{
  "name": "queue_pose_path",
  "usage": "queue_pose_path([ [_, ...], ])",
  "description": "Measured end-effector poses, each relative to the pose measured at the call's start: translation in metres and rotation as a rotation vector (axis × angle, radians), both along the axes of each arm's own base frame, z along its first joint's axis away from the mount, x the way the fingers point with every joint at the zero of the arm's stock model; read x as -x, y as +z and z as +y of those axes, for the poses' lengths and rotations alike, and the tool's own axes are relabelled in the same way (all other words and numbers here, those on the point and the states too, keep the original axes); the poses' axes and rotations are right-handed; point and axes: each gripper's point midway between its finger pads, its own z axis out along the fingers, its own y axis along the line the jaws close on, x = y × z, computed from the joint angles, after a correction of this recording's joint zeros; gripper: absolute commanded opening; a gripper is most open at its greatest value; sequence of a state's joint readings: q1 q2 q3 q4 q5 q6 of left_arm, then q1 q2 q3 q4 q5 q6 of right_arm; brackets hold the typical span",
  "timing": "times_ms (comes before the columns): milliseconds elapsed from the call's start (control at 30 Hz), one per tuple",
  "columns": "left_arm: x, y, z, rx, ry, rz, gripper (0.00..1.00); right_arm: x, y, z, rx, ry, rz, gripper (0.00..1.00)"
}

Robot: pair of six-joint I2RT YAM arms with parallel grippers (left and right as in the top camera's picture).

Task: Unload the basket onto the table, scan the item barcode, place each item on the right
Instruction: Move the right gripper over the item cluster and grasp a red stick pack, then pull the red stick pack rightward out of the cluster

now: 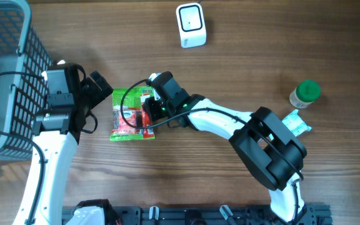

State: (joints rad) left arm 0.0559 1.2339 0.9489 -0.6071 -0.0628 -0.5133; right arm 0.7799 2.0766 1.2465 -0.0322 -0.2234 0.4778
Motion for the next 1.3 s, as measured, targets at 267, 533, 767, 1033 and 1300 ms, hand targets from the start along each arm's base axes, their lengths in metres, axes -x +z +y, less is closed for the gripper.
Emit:
queue_pose_path([
  [267,0.000,0.000,0.000,0.000,0.000,0.000,1.00,0.001,-0.001,-0.001,0.007,0.003,0.004,0.16],
  [533,0.000,0.000,0.000,0.000,0.000,0.000,1.00,0.001,-0.001,-0.001,0.008,0.003,0.004,0.04],
  [767,0.000,0.000,0.000,0.000,0.000,0.000,1.00,0.002,-0.006,-0.007,0.027,-0.004,0.024,0.04],
  [1033,0.000,0.000,0.000,0.000,0.000,0.000,1.00,-0.012,-0.007,-0.070,0.121,-0.104,0.135,0.04],
  [1300,0.000,0.000,0.000,0.000,0.000,0.000,1.00,-0.015,0.010,-0.140,0.249,-0.208,0.197,0.04],
])
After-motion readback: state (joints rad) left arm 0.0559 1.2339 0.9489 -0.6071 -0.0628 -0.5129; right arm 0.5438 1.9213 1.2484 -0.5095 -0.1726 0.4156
